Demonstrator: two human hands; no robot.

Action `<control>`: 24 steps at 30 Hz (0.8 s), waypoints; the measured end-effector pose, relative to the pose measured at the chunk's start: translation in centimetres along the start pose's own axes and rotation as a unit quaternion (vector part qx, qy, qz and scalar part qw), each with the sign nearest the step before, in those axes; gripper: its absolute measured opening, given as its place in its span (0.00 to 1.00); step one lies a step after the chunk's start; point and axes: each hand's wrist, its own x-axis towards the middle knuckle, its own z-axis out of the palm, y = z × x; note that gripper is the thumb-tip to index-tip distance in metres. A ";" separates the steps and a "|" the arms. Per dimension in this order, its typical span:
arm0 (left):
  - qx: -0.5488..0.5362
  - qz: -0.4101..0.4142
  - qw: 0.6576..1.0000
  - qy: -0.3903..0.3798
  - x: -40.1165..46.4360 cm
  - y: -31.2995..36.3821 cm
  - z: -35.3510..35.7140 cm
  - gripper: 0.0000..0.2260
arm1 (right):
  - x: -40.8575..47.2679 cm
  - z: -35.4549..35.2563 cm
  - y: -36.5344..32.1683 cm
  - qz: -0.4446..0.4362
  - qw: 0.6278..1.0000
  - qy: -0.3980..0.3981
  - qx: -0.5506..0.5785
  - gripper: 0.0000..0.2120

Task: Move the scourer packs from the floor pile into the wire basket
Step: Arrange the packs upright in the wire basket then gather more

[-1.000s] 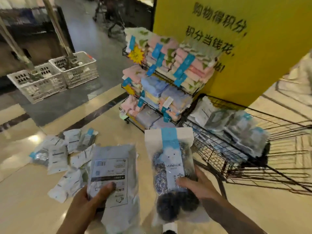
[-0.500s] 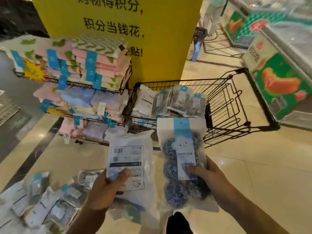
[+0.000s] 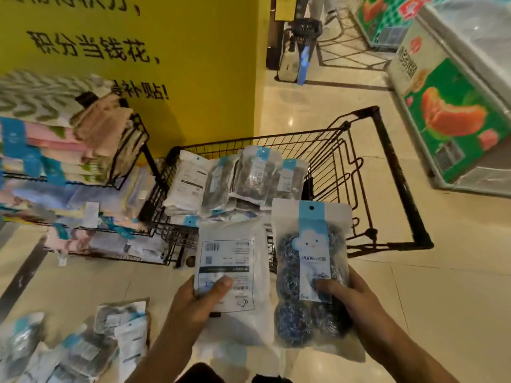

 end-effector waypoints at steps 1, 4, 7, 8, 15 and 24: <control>-0.004 -0.004 1.000 0.007 1.0 0.7 0.5 0.27 | 0.9 -0.3 -0.7 0.003 1.000 -0.001 0.004 0.21; 0.009 -0.012 1.000 0.010 4.4 2.7 1.9 0.12 | 4.0 -0.4 -2.7 0.016 1.000 -0.003 0.008 0.22; 0.013 -0.014 1.000 0.002 8.9 4.8 2.8 0.13 | 7.5 0.1 -4.6 0.031 0.999 0.011 0.027 0.21; 0.015 -0.017 1.000 -0.001 10.7 5.2 3.0 0.13 | 8.7 0.3 -5.2 0.033 0.999 0.014 0.028 0.21; 0.015 -0.064 0.998 -0.024 23.1 8.5 4.3 0.12 | 16.4 2.1 -8.1 0.064 0.995 0.065 0.035 0.31; 0.057 -0.093 0.992 -0.066 34.3 9.6 7.1 0.13 | 25.6 2.5 -10.7 0.083 0.990 0.101 0.057 0.20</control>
